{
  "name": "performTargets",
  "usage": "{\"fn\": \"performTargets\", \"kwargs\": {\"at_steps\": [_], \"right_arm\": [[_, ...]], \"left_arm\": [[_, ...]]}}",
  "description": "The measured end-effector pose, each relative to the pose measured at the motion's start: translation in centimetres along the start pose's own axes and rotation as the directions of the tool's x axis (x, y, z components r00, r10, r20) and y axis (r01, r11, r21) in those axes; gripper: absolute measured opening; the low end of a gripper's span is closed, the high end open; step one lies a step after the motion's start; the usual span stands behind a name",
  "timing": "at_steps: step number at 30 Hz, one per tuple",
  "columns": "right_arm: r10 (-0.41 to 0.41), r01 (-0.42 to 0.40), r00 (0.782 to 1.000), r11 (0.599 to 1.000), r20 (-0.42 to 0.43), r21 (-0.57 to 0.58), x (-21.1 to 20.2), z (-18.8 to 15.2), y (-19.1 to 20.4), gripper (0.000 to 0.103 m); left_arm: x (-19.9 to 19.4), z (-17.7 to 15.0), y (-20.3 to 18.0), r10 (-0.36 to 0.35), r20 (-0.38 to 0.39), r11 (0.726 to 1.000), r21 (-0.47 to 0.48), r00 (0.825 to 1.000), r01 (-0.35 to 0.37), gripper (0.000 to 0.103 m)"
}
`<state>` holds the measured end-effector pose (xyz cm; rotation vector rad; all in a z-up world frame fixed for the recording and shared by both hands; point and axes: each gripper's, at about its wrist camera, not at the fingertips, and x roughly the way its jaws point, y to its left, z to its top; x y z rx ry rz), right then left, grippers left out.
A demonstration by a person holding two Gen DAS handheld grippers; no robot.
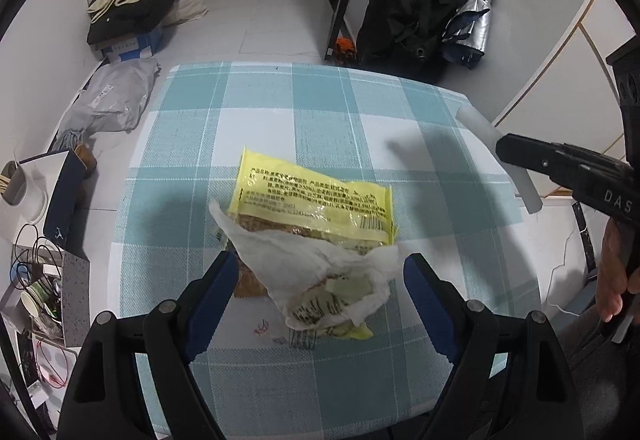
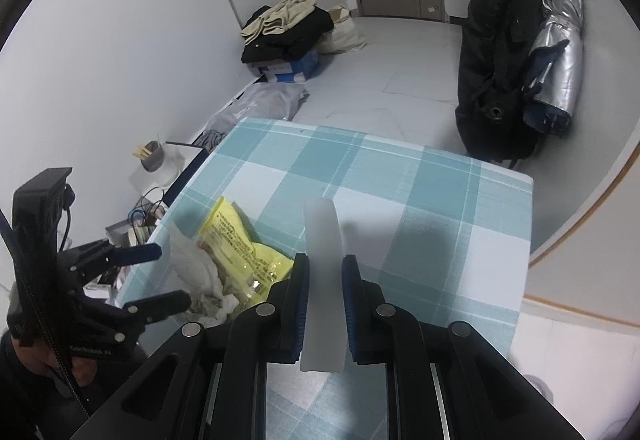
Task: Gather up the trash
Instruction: 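Lift the white strip with the right tool while the left tool moves over the yellow wrapper pile, then close the left tool on the small green-white wrapper and lift it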
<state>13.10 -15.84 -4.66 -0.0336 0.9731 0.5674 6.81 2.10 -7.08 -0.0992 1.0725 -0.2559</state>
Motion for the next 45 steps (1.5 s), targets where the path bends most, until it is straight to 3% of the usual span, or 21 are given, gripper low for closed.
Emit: {"fn": "performTargets", "kwargs": {"at_steps": [5, 10, 12, 18, 29, 38, 40, 41, 45], "right_arm": [[-0.002, 0.002, 1.000, 1.000, 0.002, -0.004, -0.1, -0.1, 0.0, 0.015], [-0.009, 0.009, 1.000, 1.000, -0.001, 0.008, -0.1, -0.2, -0.2, 0.015], [-0.013, 0.013, 1.000, 1.000, -0.001, 0.010, 0.0, -0.2, -0.3, 0.015], [-0.015, 0.016, 1.000, 1.000, -0.005, 0.009, 0.1, -0.2, -0.1, 0.015], [-0.006, 0.006, 1.000, 1.000, -0.002, 0.006, 0.2, -0.1, -0.1, 0.016], [0.002, -0.002, 1.000, 1.000, -0.001, 0.008, -0.1, -0.1, -0.2, 0.016], [0.005, -0.005, 1.000, 1.000, 0.002, 0.005, -0.3, -0.1, -0.1, 0.016], [0.006, -0.006, 1.000, 1.000, 0.003, 0.004, -0.3, -0.2, -0.1, 0.016], [0.008, -0.008, 1.000, 1.000, 0.004, 0.003, -0.4, -0.3, 0.0, 0.016]], "left_arm": [[0.0, -0.2, -0.1, -0.012, -0.008, 1.000, 0.004, 1.000, 0.012, 0.077], [0.2, -0.4, -0.4, -0.044, -0.038, 0.999, 0.011, 0.998, 0.045, 0.059], [0.3, -0.6, -0.6, -0.061, -0.050, 0.998, 0.018, 0.997, 0.062, 0.047], [1.2, -1.2, -0.9, -0.099, -0.108, 0.995, 0.014, 0.989, 0.101, 0.033], [3.3, -1.0, -0.1, -0.066, -0.151, 0.997, -0.036, 0.986, 0.061, 0.033], [4.3, -0.5, 2.0, -0.148, -0.156, 0.977, -0.177, 0.977, 0.119, 0.033], [4.5, -0.5, 2.2, -0.147, -0.157, 0.975, -0.192, 0.977, 0.116, 0.030], [4.5, -0.5, 2.2, -0.142, -0.159, 0.975, -0.193, 0.977, 0.110, 0.022], [4.3, -0.5, 2.0, -0.148, -0.156, 0.975, -0.189, 0.977, 0.118, 0.019]]}}
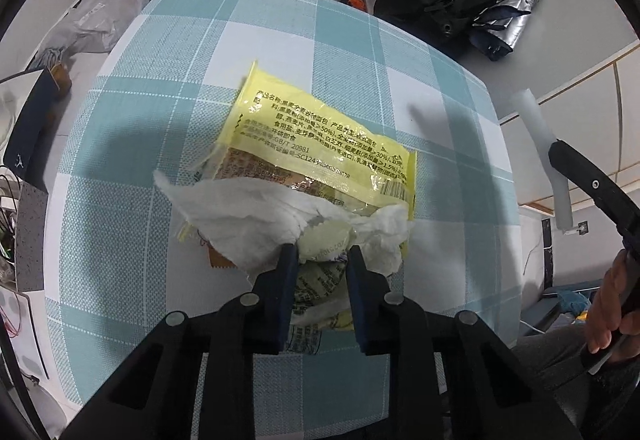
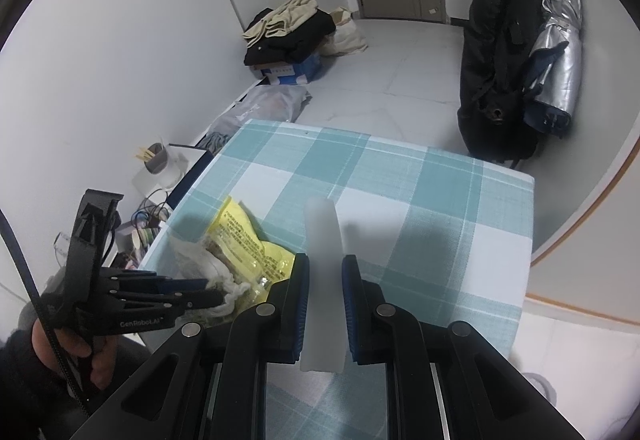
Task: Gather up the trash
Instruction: 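Close the left tool on the small green-white wrapper and lift it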
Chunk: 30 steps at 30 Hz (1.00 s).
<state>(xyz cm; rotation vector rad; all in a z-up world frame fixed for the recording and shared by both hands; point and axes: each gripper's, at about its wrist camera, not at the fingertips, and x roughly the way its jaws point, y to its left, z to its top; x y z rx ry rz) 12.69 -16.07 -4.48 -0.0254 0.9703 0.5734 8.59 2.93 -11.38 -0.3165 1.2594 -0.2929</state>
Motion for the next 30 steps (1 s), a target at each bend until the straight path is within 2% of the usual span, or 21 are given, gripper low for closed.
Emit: {"fn": "performTargets", "kwargs": {"at_steps": [6, 12, 16, 22, 27, 29, 30], "right_arm": [[0.000, 0.000, 1.000, 1.000, 0.008, 0.012, -0.3, -0.1, -0.1, 0.016], [0.000, 0.000, 1.000, 1.000, 0.018, 0.026, -0.7, -0.4, 0.0, 0.016], [-0.001, 0.000, 1.000, 1.000, 0.026, 0.028, -0.9, -0.6, 0.4, 0.016], [-0.011, 0.009, 0.999, 0.999, 0.033, 0.039, -0.8, -0.8, 0.6, 0.016], [-0.013, 0.011, 0.999, 0.999, 0.041, 0.046, -0.9, -0.9, 0.7, 0.016], [-0.013, 0.011, 0.999, 0.999, 0.043, 0.049, -0.9, -1.0, 0.7, 0.016], [-0.014, 0.012, 0.999, 0.999, 0.044, 0.050, -0.9, -1.0, 0.7, 0.016]], "left_arm": [[-0.7, 0.0, 0.1, -0.025, 0.016, 1.000, -0.006, 1.000, 0.025, 0.019], [-2.5, 0.0, 0.4, -0.092, 0.077, 0.995, -0.025, 0.993, 0.095, 0.019], [-4.1, -0.1, -0.6, -0.114, 0.138, 0.993, 0.025, 0.984, 0.112, 0.019], [-6.1, -0.4, -2.9, -0.103, 0.230, 0.986, 0.148, 0.968, 0.069, 0.019], [-6.3, 0.2, -1.9, -0.117, 0.253, 0.989, 0.115, 0.960, 0.091, 0.019], [-7.0, 0.3, -1.6, -0.124, 0.292, 0.990, 0.105, 0.948, 0.097, 0.019], [-7.5, 0.4, -1.5, -0.143, 0.319, 0.988, 0.104, 0.937, 0.116, 0.019]]}}
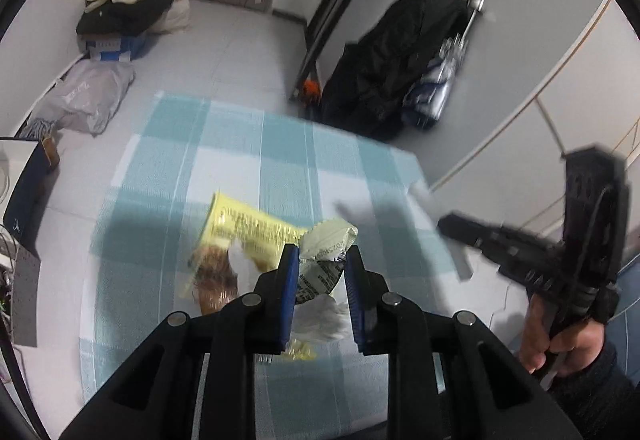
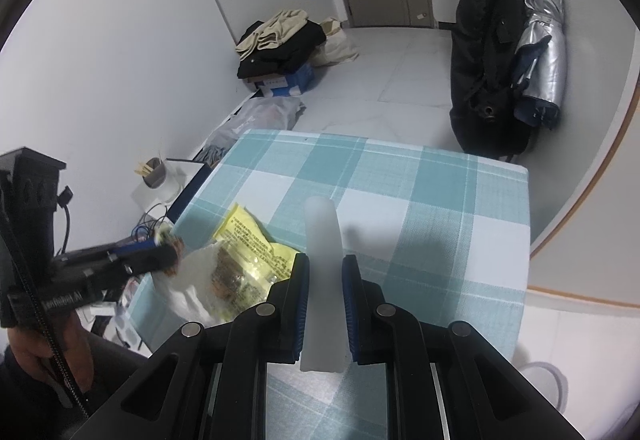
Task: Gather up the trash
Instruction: 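Close the left tool on the small green-white wrapper and lift it, then carry the green wrapper in the left tool and white strip in the right tool toward the toilet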
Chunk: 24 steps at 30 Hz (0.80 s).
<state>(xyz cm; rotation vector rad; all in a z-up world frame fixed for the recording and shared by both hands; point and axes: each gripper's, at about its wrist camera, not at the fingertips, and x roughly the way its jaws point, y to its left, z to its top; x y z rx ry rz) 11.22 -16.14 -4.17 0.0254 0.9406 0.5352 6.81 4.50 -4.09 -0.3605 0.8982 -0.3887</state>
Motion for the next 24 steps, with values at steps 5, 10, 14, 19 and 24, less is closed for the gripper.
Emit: {"fn": "performTargets", "kwargs": {"at_steps": [5, 10, 14, 19, 24], "right_arm": [[0.000, 0.000, 1.000, 1.000, 0.002, 0.015, -0.1, 0.0, 0.0, 0.016], [-0.008, 0.008, 1.000, 1.000, 0.006, 0.021, -0.2, -0.1, 0.0, 0.016], [-0.019, 0.019, 1.000, 0.999, 0.010, 0.042, -0.5, -0.2, -0.6, 0.016], [-0.034, 0.034, 0.999, 0.998, 0.007, 0.047, -0.8, -0.6, -1.4, 0.016], [-0.039, 0.038, 0.999, 0.997, 0.011, 0.069, -1.4, -0.8, -2.4, 0.016]], "left_arm": [[-1.2, 1.2, -0.5, -0.078, 0.091, 0.997, -0.013, 0.993, 0.080, 0.019], [0.2, 1.9, -0.5, -0.092, 0.070, 0.993, -0.067, 0.993, 0.097, 0.019], [-0.6, 2.5, -1.6, -0.118, 0.124, 0.991, -0.052, 0.985, 0.125, 0.019], [2.8, 3.1, -0.3, -0.126, 0.050, 0.974, -0.185, 0.991, 0.133, 0.018], [-1.4, 4.3, -3.8, -0.141, 0.219, 0.987, -0.049, 0.966, 0.155, 0.019]]}}
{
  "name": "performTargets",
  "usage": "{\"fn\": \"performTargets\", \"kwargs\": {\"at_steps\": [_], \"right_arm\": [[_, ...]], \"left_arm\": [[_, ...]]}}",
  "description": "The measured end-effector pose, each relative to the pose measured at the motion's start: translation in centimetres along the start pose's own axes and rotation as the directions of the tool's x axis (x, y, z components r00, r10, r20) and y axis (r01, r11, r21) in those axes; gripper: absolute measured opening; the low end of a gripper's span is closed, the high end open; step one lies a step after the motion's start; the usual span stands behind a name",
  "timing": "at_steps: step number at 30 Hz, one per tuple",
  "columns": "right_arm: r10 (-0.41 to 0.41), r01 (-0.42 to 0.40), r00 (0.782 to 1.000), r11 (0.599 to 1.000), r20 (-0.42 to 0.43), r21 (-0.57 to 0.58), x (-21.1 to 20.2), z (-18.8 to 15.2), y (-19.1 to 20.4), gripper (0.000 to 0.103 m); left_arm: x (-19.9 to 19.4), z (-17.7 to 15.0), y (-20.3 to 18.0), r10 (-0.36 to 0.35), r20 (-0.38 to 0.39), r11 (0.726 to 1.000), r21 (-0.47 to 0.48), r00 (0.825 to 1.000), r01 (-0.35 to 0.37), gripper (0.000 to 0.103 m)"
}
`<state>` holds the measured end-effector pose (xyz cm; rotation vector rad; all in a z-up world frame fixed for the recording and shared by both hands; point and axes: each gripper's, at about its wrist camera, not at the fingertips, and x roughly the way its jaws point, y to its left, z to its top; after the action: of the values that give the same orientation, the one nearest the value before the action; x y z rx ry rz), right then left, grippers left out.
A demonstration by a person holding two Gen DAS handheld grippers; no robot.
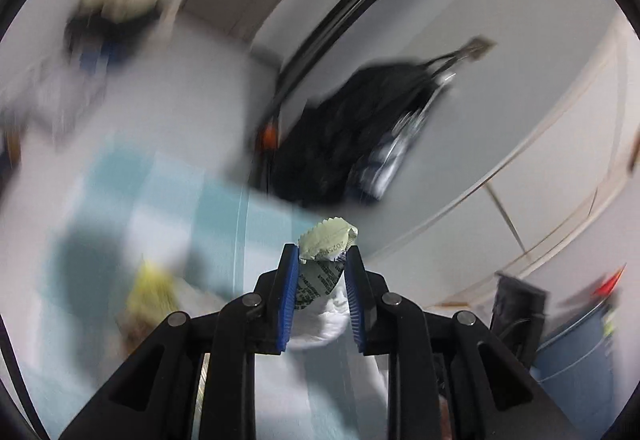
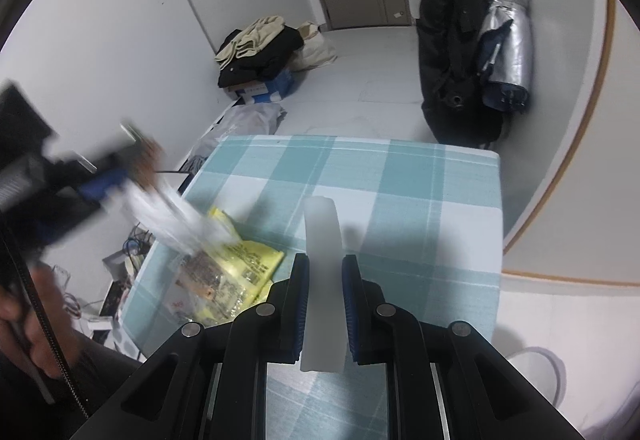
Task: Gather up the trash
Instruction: 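Carry the green wrapper in the left tool and white strip in the right tool toward the toilet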
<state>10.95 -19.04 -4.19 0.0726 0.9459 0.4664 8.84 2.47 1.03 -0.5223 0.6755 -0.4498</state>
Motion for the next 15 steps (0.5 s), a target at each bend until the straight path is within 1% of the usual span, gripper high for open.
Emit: {"fn": "performTargets", "kwargs": {"at_steps": [1, 2, 3, 4, 5, 6, 8, 9, 10, 11, 12, 13, 15], "right_arm": [[0.003, -0.003, 1.000, 1.000, 0.000, 0.006, -0.2, -0.1, -0.3, 0.016], [0.005, -0.005, 1.000, 1.000, 0.002, 0.007, -0.2, -0.1, -0.4, 0.016], [0.003, -0.003, 1.000, 1.000, 0.004, 0.004, -0.3, -0.1, -0.5, 0.016], [-0.002, 0.002, 1.000, 1.000, 0.003, -0.001, -0.4, -0.2, -0.6, 0.016], [-0.003, 0.003, 1.000, 1.000, 0.003, 0.000, -0.5, -0.3, -0.7, 0.016], [-0.002, 0.002, 1.000, 1.000, 0.003, 0.004, -0.6, -0.3, -0.8, 0.016], [0.001, -0.001, 1.000, 1.000, 0.003, 0.016, -0.7, -0.4, -1.2, 0.016], [0.003, -0.003, 1.000, 1.000, 0.004, 0.020, -0.8, -0.5, -1.3, 0.016], [0.010, -0.010, 1.000, 1.000, 0.008, 0.025, -1.0, -0.5, -1.4, 0.016], [0.013, -0.014, 1.000, 1.000, 0.012, 0.024, -1.2, -0.5, -1.4, 0.016], [0.013, -0.014, 1.000, 1.000, 0.015, 0.021, -1.3, -0.5, -1.4, 0.016], [0.014, -0.015, 1.000, 1.000, 0.019, 0.018, -1.4, -0.5, -1.4, 0.016], [0.020, -0.020, 1.000, 1.000, 0.023, 0.021, -1.7, -0.5, -1.5, 0.016]], "left_arm": [[-0.3, 0.2, -0.4, 0.019, 0.038, 0.999, 0.036, 0.999, -0.021, 0.019], [0.4, 0.3, 0.0, 0.033, 0.014, 0.999, 0.025, 0.999, -0.033, 0.019], [1.4, 0.2, 0.6, 0.031, -0.028, 0.999, -0.009, 0.999, -0.031, 0.019], [2.5, 0.0, 1.8, 0.021, -0.066, 0.997, -0.079, 0.998, -0.026, 0.019], [2.8, -0.1, 2.2, 0.021, -0.076, 0.993, -0.111, 0.997, -0.029, 0.019], [2.7, 0.1, 2.2, 0.023, -0.075, 0.992, -0.121, 0.997, -0.032, 0.019], [1.1, 0.7, 0.5, -0.006, -0.016, 0.998, -0.061, 1.000, 0.005, 0.019], [0.1, 1.0, -0.6, -0.003, 0.024, 1.000, -0.007, 1.000, 0.004, 0.019], [-0.5, 1.2, -1.4, 0.031, 0.056, 0.999, 0.040, 0.998, -0.034, 0.019], [-0.4, 1.2, -1.4, 0.053, 0.047, 0.997, 0.050, 0.997, -0.055, 0.019], [-0.1, 1.0, -0.9, 0.055, 0.024, 0.998, 0.035, 0.998, -0.056, 0.019], [0.5, 0.8, -0.1, 0.056, -0.002, 0.998, -0.003, 0.998, -0.056, 0.019], [0.9, 0.5, 0.6, 0.052, -0.034, 0.998, -0.042, 0.998, -0.054, 0.019]]}}
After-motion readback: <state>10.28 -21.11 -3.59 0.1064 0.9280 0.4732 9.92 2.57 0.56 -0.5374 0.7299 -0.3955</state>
